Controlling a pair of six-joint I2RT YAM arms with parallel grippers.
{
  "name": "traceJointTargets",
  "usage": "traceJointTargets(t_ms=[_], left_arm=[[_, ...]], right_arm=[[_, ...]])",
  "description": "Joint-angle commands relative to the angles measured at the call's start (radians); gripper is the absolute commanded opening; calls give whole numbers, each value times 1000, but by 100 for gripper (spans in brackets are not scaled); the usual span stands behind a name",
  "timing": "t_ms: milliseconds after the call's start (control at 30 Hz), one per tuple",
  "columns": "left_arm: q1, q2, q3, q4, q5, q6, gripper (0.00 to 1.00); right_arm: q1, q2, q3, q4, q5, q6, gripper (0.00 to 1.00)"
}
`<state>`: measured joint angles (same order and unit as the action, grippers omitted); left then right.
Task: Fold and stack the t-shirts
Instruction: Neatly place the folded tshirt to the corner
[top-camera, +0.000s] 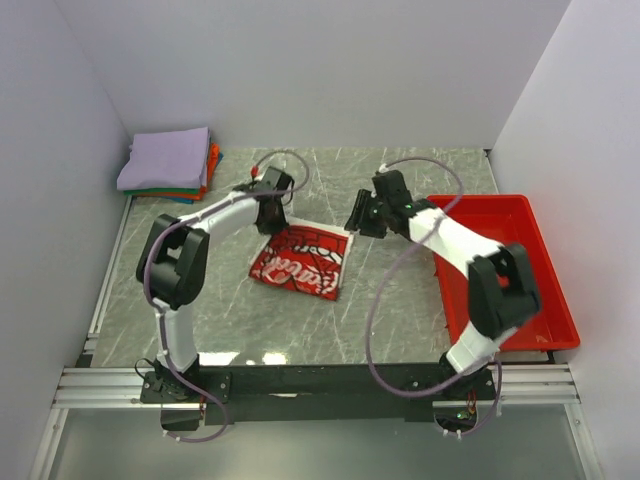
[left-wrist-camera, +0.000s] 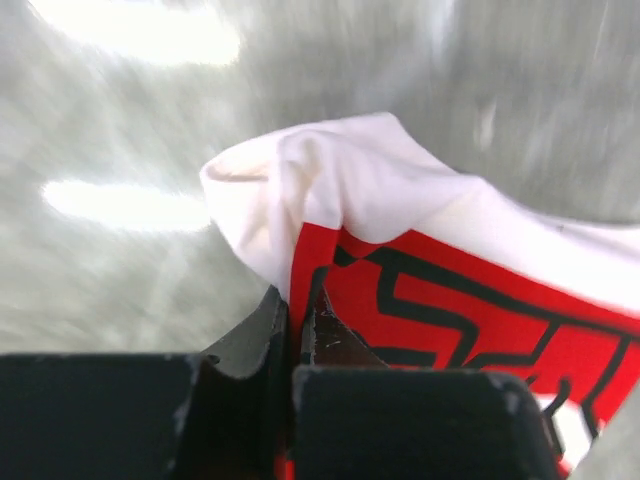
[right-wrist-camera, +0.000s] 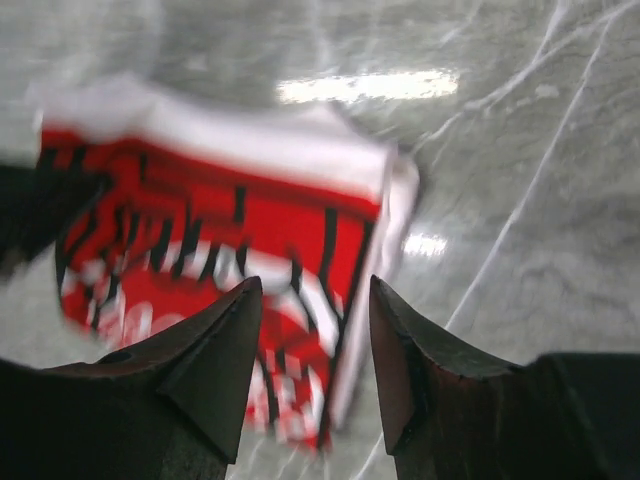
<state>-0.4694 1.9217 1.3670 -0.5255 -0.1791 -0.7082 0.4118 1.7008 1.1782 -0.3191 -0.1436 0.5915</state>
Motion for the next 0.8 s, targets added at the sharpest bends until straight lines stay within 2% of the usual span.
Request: traceJointTargets(t_ms=[0, 200, 333, 567, 667, 700, 767], left_arm=[[17, 69, 241, -171, -301, 134, 1], [58, 229, 562, -291, -540, 294, 0], [100, 290, 687, -281, -600, 401, 0], [161, 319, 773, -98, -658, 696, 0], [181, 319, 756, 65, -677, 919, 0], [190, 324, 756, 129, -681, 952, 0], [207, 351, 808, 159, -677, 1015, 0]], right_arm=[[8, -180, -78, 20, 4, 16, 55], [15, -332, -173, 2, 50, -12, 55], [15, -363, -186, -6, 67, -38, 55], [15, -366, -196, -8, 67, -62, 54], [16, -380, -212, 5, 44, -59, 53], [16, -379, -215, 8, 39, -61, 53], [19, -379, -215, 11, 30, -58, 53]])
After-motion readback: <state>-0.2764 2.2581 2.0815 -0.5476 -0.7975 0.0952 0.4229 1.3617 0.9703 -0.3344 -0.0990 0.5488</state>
